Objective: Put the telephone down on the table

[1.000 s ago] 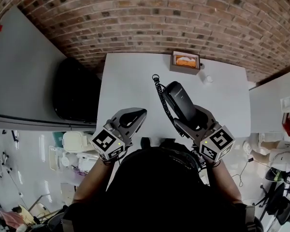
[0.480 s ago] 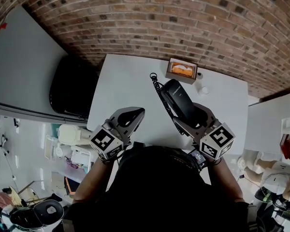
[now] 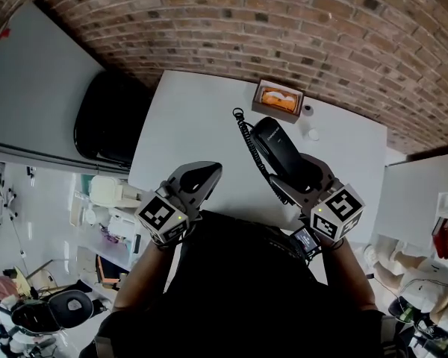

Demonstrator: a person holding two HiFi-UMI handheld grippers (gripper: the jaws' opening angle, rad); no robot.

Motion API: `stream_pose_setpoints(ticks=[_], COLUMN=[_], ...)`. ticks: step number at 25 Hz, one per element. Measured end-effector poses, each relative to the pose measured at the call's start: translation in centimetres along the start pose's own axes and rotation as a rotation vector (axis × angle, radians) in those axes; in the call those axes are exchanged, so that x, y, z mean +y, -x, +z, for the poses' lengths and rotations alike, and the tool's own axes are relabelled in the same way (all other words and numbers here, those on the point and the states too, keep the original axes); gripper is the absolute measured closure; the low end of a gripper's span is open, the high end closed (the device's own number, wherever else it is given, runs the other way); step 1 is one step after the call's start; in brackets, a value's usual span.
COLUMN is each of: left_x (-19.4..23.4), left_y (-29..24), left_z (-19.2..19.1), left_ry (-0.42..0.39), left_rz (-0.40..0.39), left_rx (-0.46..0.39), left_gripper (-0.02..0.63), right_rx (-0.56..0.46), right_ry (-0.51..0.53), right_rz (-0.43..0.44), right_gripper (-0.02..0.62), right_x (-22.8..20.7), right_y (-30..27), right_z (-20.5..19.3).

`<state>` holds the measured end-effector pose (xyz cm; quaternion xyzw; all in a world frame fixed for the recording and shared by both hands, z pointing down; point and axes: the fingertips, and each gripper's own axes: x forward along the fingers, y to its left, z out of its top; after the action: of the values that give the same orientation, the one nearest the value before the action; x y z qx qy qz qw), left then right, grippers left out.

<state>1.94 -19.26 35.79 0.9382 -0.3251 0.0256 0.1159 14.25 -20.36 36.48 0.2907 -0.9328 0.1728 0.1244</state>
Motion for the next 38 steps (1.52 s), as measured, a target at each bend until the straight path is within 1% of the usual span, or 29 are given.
stream_pose_setpoints(ticks=[3,6,11,19,22,26,29,34,38], left_x=[-0.2,0.4,0.9,3.9,5.5,7.7,9.2,11.8,12.9], left_y=[-0.3,-0.7,-1.1,-2.0,-2.8,-3.9,-4.7,-5.6,-6.5], left_z=[-0.3,-0.4,-1.0,-2.0,-2.7,-3.6,-5.0,-7.2,-8.5], left_ry=[0.021,0.024,0.032,0.064,0.081,0.105,0.114,0.149,0.157], left_rz=[0.007,0.018,0.018,-0.003,-0.016,-0.035,-0.044,-0.048,-0.067], left_rx=[0.030,0.034,0.043,0.047,0.058,0.076,0.098,0.133,0.136], left_gripper=[0.598,0.598,0.598,0.598,0.598,0.598,0.598,0.598,0.598], right_rx=[0.001,0.006,0.022,0.059,0.076,0.121,0.163,0.230,0.294], right_ry=[-0.015,-0.009,-0.037,-0.047,-0.075,-0.140,-0.174,-0.202,-0.211], right_rz=[0.004,0.008,-0.010,-0.036,-0.047,-0.061,-0.076,-0.095,-0.102], right_gripper=[0.324,0.324,0.324,0.324,0.324,0.324,0.324,0.324,0.324], right_x=[-0.3,-1.0,-2.2,-3.9,-4.8,-6.5,-7.9,-9.7,-11.2], right_y=[0.5,0.2,-0.6,-4.3,-6.1,-8.5,-10.1,-12.5,-14.4], right_z=[-0.2,-0.3,-1.3,-2.2,-2.9,-5.1,-7.2,-10.4,-13.9])
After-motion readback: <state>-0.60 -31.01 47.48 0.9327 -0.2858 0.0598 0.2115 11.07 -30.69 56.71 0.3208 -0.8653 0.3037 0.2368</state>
